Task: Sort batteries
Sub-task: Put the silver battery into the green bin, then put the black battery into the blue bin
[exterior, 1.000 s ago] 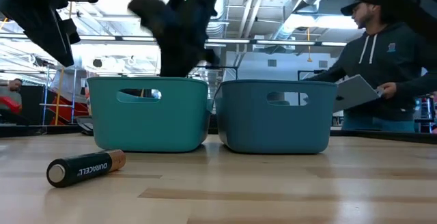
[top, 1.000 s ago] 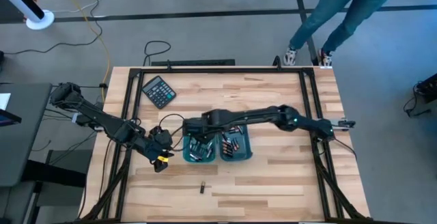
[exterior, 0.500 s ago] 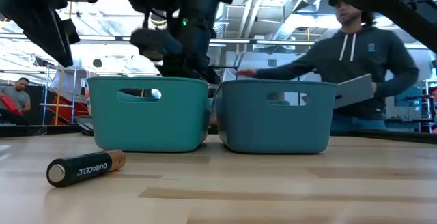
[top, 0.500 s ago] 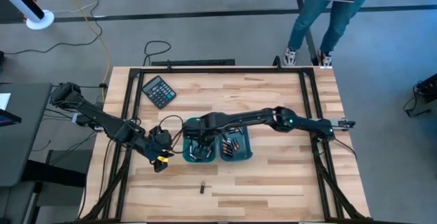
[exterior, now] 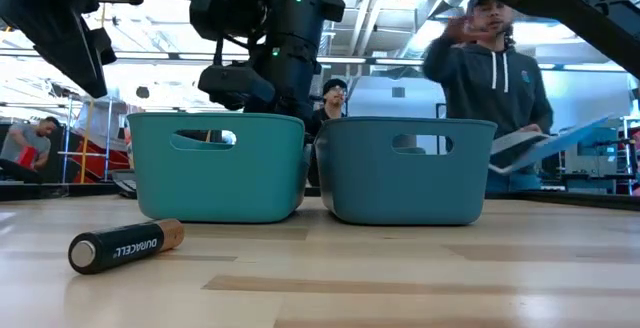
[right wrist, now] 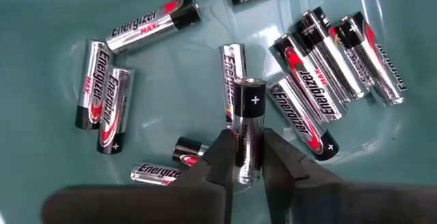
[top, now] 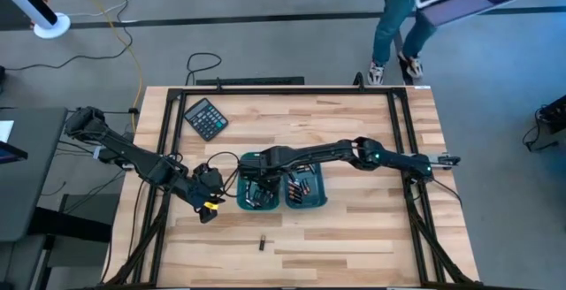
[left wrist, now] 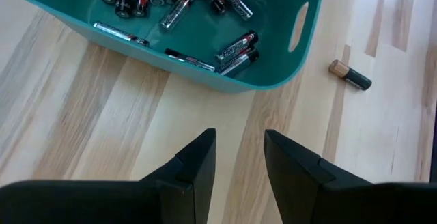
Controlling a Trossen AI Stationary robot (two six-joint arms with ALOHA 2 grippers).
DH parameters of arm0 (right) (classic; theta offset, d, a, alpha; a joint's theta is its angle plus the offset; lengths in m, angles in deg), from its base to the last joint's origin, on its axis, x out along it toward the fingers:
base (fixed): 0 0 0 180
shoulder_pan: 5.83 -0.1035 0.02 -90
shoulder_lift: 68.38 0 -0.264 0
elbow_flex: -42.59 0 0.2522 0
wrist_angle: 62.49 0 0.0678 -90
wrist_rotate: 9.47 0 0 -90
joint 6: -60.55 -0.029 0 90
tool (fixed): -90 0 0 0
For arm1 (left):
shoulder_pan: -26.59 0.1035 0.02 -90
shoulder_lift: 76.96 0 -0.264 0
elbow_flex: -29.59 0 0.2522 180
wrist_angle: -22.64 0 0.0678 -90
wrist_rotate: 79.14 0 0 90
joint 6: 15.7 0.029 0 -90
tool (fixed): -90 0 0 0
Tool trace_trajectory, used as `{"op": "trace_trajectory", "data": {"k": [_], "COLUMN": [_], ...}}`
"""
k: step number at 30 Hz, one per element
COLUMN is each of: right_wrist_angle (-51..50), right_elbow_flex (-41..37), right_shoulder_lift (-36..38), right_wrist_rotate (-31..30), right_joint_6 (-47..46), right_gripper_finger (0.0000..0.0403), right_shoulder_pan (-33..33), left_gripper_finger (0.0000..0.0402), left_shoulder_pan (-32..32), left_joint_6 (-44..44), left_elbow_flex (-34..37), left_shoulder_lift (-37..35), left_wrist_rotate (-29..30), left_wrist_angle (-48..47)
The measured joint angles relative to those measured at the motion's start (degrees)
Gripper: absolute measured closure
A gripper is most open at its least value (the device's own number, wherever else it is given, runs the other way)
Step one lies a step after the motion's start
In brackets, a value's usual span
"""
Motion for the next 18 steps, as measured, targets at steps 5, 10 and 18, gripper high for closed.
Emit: {"op": "trace_trajectory", "data": {"k": [5,10,18], "right_wrist_angle": [0.01,-0.79,-8.43], "right_elbow_flex": [0.0,0.68,4.77], "right_shoulder_lift": [0.01,0.03,2.55], "right_wrist_rotate": [0.0,0.0,-0.01], "right_joint_6": [0.0,0.0,-0.69], "right_gripper_finger": [0.0302,0.0265,0.0231], "right_shoulder_pan": [0.0,0.0,-0.13], "left_gripper_finger": [0.0283,0.0283,0.0283], "left_shoulder_pan": [0.0,0.0,0.0], "left_joint_6": [-1.19,-1.22,2.96], "left_elbow_flex": [0.0,0.0,0.0], "left_shoulder_lift": [0.0,0.0,0.0], "left_wrist_rotate": [-0.02,-0.02,-0.01], "left_wrist_angle": [0.0,-0.02,0.27]}}
